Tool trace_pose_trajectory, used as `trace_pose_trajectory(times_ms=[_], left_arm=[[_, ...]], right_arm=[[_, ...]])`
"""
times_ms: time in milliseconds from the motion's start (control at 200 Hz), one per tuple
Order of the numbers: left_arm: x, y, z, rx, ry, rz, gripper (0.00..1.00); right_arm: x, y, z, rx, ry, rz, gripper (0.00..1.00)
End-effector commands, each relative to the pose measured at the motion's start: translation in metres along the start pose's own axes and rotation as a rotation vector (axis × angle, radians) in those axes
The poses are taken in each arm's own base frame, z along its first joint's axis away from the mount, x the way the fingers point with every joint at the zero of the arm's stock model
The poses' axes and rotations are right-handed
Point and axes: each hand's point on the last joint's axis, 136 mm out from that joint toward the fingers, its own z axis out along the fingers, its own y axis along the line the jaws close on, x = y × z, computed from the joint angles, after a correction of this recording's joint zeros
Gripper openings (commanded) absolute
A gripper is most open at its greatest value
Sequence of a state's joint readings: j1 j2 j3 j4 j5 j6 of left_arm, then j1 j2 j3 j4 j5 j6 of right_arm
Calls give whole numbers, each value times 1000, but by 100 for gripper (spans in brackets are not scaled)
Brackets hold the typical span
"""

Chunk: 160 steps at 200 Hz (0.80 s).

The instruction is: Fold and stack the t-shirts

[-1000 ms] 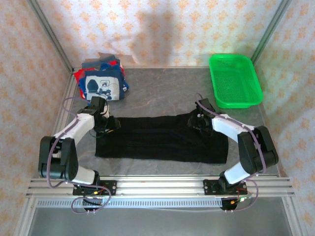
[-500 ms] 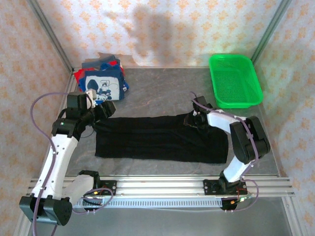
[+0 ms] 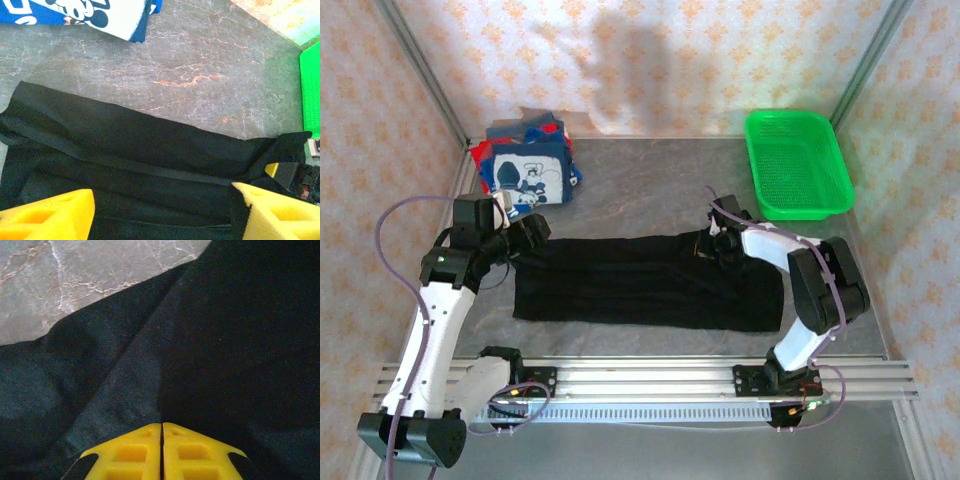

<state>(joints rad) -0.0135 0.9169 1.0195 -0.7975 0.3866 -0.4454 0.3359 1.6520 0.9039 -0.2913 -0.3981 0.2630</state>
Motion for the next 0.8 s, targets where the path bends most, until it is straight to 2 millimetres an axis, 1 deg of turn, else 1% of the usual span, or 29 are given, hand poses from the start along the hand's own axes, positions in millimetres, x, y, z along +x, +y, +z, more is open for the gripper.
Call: trace_pose_trajectory(times_ms=[0,25,140,255,335,475,575,670,796], left_arm=[[8,8,0,-32,13,2,71],[8,8,1,-35,14,2,71],[12,13,5,-47,23,0,71],[15,17,10,-58,25,-4,71],[17,20,13,-62,29,-12,71],[21,24,19,-72,34,-22,71],[24,26,23,-77,43,-26,71],[25,29,26,-84,49,-30,71],[26,31,28,-92,52,-32,71]], right_arm=[[4,6,-13,-27,-11,-15,2],[4,7,-15,-33,-14,-14,0],[6,13,-26,-67,-21,-4,0],[16,18,-36,-101,-15,4,0],[25,17,-43,-114,-13,28,0],[48,16,-49,-152,9,82,0],[64,21,-54,-192,9,99,0],[83,21,-52,-203,34,117,0],[103,23,-51,-209,66,126,0]])
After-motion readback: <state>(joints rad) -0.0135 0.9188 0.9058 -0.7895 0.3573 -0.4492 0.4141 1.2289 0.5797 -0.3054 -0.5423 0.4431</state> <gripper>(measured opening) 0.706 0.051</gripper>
